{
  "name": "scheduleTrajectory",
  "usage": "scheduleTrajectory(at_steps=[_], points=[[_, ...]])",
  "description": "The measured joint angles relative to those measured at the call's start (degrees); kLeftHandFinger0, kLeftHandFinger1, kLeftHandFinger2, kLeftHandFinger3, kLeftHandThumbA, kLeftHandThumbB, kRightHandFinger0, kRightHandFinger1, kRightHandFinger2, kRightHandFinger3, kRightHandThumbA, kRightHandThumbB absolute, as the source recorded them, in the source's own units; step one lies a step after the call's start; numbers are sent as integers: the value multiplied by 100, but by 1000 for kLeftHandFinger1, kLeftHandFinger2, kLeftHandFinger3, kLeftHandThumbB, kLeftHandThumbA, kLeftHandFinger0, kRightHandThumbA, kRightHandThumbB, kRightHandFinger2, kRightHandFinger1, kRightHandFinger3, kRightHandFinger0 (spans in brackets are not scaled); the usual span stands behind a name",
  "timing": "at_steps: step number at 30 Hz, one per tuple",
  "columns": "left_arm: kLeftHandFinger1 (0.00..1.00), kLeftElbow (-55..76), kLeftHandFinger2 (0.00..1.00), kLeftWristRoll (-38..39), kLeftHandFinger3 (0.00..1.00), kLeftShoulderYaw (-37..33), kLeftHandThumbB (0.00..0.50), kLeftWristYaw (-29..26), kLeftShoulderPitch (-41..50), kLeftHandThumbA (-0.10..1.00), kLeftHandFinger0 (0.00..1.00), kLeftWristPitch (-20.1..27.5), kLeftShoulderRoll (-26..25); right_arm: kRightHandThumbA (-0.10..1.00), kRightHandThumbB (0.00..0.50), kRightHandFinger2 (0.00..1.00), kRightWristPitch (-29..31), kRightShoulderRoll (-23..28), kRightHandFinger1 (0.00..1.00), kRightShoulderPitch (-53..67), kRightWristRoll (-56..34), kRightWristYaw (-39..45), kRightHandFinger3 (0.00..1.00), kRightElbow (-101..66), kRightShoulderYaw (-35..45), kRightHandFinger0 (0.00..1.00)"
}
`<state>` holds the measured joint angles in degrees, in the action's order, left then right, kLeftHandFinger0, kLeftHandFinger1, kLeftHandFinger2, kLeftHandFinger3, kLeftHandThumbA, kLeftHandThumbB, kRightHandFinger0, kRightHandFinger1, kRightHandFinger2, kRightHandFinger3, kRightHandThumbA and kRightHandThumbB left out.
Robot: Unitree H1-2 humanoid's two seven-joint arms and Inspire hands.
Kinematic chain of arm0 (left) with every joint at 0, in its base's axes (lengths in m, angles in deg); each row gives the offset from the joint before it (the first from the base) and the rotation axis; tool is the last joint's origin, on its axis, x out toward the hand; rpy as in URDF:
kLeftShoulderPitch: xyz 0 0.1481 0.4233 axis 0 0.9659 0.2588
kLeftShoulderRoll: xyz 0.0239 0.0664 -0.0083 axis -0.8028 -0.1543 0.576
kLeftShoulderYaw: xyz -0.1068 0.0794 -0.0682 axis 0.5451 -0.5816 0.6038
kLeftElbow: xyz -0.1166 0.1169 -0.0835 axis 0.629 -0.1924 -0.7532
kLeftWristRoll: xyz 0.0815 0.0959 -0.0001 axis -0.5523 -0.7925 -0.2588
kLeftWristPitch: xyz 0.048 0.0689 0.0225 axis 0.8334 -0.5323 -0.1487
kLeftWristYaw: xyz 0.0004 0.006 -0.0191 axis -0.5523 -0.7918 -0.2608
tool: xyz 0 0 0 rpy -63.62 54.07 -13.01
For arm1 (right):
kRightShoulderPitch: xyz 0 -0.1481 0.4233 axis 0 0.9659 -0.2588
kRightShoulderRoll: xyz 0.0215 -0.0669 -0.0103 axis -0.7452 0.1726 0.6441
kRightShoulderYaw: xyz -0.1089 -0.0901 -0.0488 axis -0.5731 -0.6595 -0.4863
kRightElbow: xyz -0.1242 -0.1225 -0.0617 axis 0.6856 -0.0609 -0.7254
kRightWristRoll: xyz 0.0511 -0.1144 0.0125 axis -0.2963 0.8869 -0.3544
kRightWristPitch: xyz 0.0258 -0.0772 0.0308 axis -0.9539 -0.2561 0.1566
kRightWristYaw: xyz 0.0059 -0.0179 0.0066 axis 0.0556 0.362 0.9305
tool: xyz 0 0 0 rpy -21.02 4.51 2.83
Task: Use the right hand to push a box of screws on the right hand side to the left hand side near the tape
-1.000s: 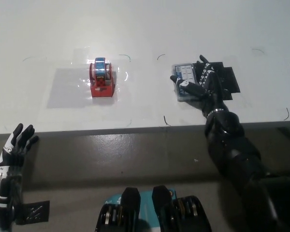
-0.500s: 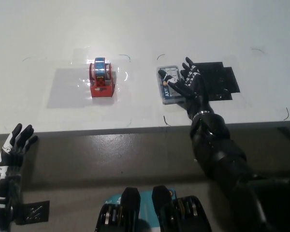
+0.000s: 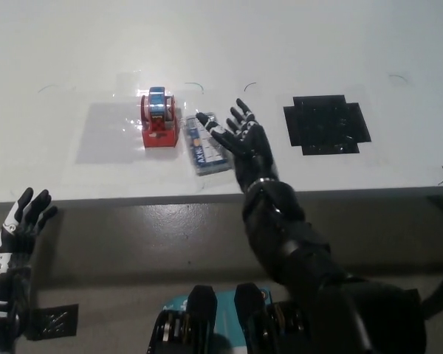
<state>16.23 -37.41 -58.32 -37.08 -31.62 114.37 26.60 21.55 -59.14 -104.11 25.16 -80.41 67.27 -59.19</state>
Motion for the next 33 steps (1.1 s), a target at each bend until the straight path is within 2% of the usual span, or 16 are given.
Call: scheduleTrajectory(at_steps=[2,9,13,20,22,27,29,31,32,33], points=[[1000,0,1000,5,1000,0,121,1,-1,1000,1000,-1,-11,1000,152,1000,-9,-71,1000,-59,-139,-52,1000,3,197,1000],[1000,9,1000,5,1000,4,123,0,-15,1000,1000,-6,-28,1000,161,1000,-43,-250,1000,-193,-537,-198,1000,27,772,1000],[1000,9,1000,8,1000,8,132,0,-29,1000,1000,-6,-59,1000,203,1000,-95,-265,1000,-254,-766,-202,1000,38,1054,1000],[1000,7,1000,36,1000,11,103,0,-79,1000,1000,-4,-105,1000,179,1000,-173,-271,1000,-326,-1101,-215,1000,50,1357,1000],[1000,7,1000,44,1000,10,95,0,-92,1000,1000,-4,-105,1000,154,1000,-180,-272,1000,-339,-1140,-238,1000,52,1381,1000],[1000,8,1000,48,1000,9,93,-1,-92,1000,1000,-3,-103,1000,124,1000,-97,-274,1000,-340,-1047,-349,1000,52,1026,1000],[1000,8,1000,48,1000,10,100,-1,-90,1000,1000,-4,-104,1000,173,1000,24,-268,1000,-336,-944,-381,1000,41,778,1000],[1000,8,1000,48,1000,17,81,-2,-83,1000,1000,-4,-104,1000,193,1000,143,-251,1000,-309,-809,-421,1000,-51,467,1000],[1000,8,1000,48,1000,20,80,-2,-81,1000,1000,-4,-105,1000,194,1000,183,-236,1000,-280,-727,-444,1000,-166,347,1000],[1000,6,1000,48,1000,22,72,-1,-82,1000,1000,-4,-105,1000,173,1000,195,-221,1000,-247,-671,-466,1000,-285,262,1000]])
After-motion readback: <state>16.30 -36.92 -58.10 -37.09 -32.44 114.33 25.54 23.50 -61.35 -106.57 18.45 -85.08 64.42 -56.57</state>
